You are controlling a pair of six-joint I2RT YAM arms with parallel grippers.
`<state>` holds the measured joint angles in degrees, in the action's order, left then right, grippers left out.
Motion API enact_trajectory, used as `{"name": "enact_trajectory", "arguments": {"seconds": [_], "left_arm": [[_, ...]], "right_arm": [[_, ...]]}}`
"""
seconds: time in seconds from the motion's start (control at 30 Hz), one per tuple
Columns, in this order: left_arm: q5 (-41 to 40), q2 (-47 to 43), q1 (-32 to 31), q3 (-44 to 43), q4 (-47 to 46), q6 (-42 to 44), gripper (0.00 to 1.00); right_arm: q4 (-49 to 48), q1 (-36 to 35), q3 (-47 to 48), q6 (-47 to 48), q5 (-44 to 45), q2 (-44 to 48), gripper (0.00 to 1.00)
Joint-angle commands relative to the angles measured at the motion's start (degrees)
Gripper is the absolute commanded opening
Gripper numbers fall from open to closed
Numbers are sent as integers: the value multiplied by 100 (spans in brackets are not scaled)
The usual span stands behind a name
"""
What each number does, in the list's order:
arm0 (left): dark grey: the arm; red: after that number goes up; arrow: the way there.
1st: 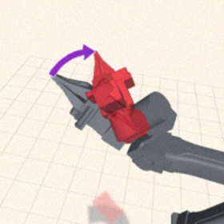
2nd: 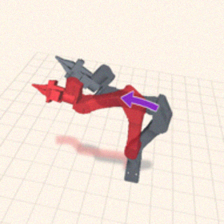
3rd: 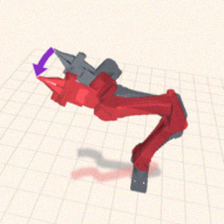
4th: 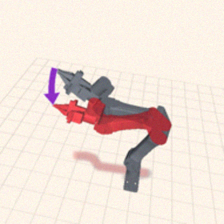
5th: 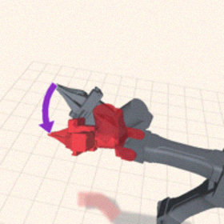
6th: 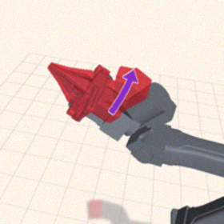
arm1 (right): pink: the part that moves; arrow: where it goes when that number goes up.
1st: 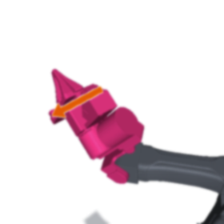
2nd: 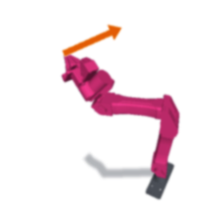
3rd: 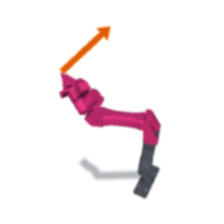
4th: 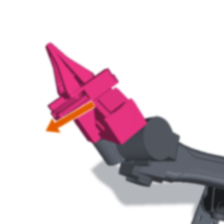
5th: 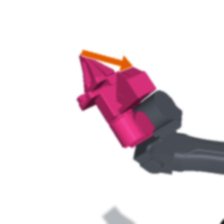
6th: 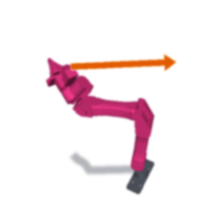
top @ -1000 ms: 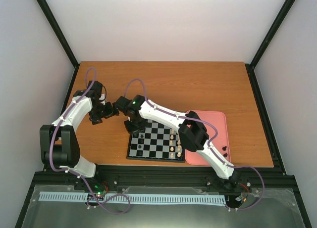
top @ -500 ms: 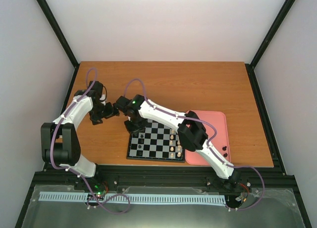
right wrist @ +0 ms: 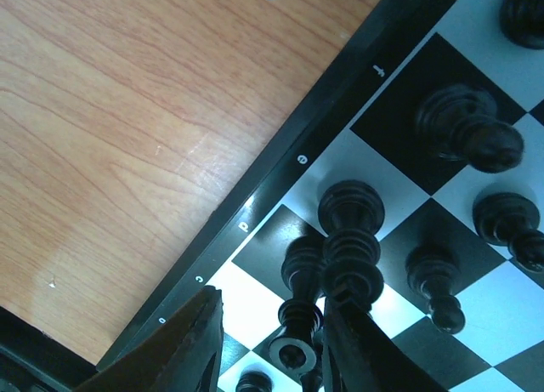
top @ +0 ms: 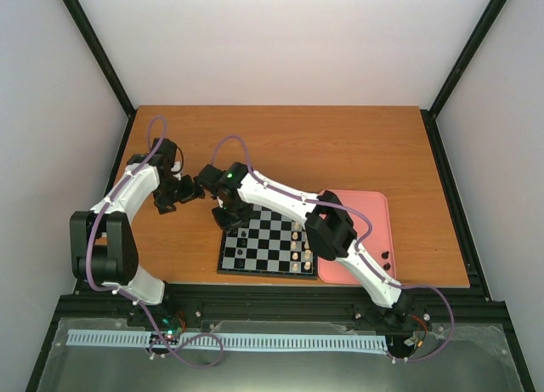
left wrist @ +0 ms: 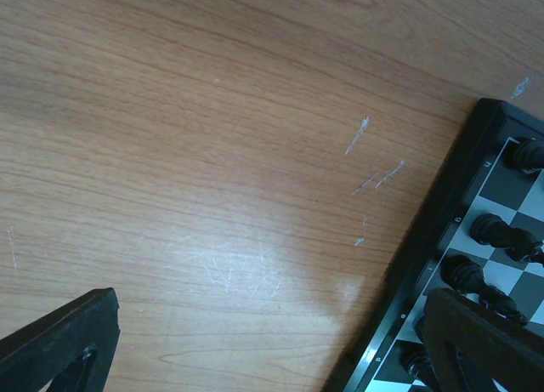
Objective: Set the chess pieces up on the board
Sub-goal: Place the chess piece on the chessboard, then pick up the chess piece from the storage box.
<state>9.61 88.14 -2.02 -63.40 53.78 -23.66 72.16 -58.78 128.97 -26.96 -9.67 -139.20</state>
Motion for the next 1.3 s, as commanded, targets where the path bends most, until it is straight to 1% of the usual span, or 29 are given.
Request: {"name": "enact_trajectory", "arguments": {"seconds": [0.0,0.2,0.37,0.47,0.53,0.6,0.83,0.93,1.0,1.1,1.17,1.27], "left_arm": [[33,50,-28,-217,-6,1,100],[31,37,-31,-211,-6,2,100],[7,-19,-33,-208,17,10,100],[6,-40,-32,-200,20,6,100],[-2,-40,-30,-201,23,19,100],[2,-49,-34,-208,30,16,100],[30,-77,-34,-204,43,14,100],[41,-106,-33,-194,41,16,100],[58,-133,-35,-198,42,10,100],[80,-156,-32,-213,48,7,100],[93,-164,-39,-224,38,-2,100],[119,-183,-60,-219,23,5,100]], "right_arm": [[-123,34,106,94,-178,86,34],[-180,12,89,111,-371,89,34],[-157,7,22,55,-185,148,34],[-193,2,-150,-6,4,286,37],[-223,12,-210,-20,103,387,42],[-232,16,-197,-26,205,509,44],[141,16,-338,0,518,1386,48],[392,35,-687,-74,918,1993,52],[537,196,-1113,-239,1146,2504,53],[516,797,-2499,-558,1297,3469,54],[257,1380,-3637,-708,1396,4280,53],[-127,2556,-5208,-798,1355,5480,52]]}}
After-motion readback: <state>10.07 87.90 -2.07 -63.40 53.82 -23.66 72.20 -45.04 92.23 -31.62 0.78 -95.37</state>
